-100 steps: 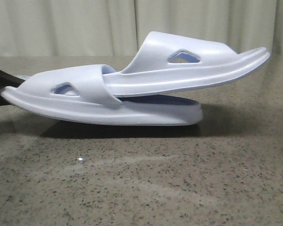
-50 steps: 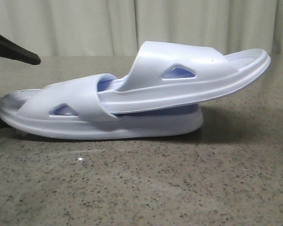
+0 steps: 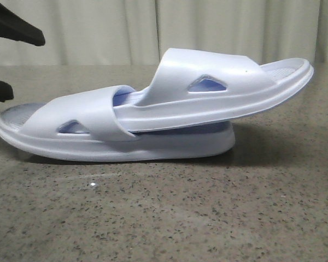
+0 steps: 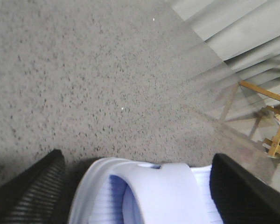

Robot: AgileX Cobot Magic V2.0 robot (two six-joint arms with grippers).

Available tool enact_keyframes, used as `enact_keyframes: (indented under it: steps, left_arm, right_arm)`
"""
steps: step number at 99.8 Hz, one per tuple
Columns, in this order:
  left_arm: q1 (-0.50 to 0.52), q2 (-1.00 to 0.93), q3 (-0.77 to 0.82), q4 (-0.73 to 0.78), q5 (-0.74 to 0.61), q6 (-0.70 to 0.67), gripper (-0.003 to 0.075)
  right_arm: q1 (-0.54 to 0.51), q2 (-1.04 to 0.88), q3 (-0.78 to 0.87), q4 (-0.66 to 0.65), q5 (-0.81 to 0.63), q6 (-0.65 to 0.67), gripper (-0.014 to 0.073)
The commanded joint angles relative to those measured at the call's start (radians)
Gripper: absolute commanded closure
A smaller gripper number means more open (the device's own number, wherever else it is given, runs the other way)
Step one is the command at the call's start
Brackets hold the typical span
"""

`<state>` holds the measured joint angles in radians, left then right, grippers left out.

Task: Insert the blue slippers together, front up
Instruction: 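Open both grippers and release the stacked slippers on the table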

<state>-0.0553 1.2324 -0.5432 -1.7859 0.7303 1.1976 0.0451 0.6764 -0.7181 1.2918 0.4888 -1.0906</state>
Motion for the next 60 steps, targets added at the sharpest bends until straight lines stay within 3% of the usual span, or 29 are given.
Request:
enact_keyframes:
  steps: [1, 24, 46, 60]
  left_arm:
    - [-0.005, -0.069, -0.038, -0.074, -0.023, 0.063, 0.0158]
    - [-0.005, -0.314, -0.038, 0.098, -0.304, 0.115, 0.0158]
    - [-0.005, -0.577, -0.029, 0.220, -0.379, 0.114, 0.0164]
    - [-0.005, -0.699, 0.008, 0.261, -0.391, 0.112, 0.0174]
  right_arm:
    - [0.002, -0.002, -0.030, -0.012, -0.063, -0.018, 0.0221]
    - [0.002, -0.002, -0.010, -0.089, -0.142, -0.018, 0.0221]
    - [0.002, -0.036, 0.094, -0.101, -0.318, -0.018, 0.0221]
    - [0.002, -0.145, 0.145, -0.103, -0.338, -0.081, 0.0221]
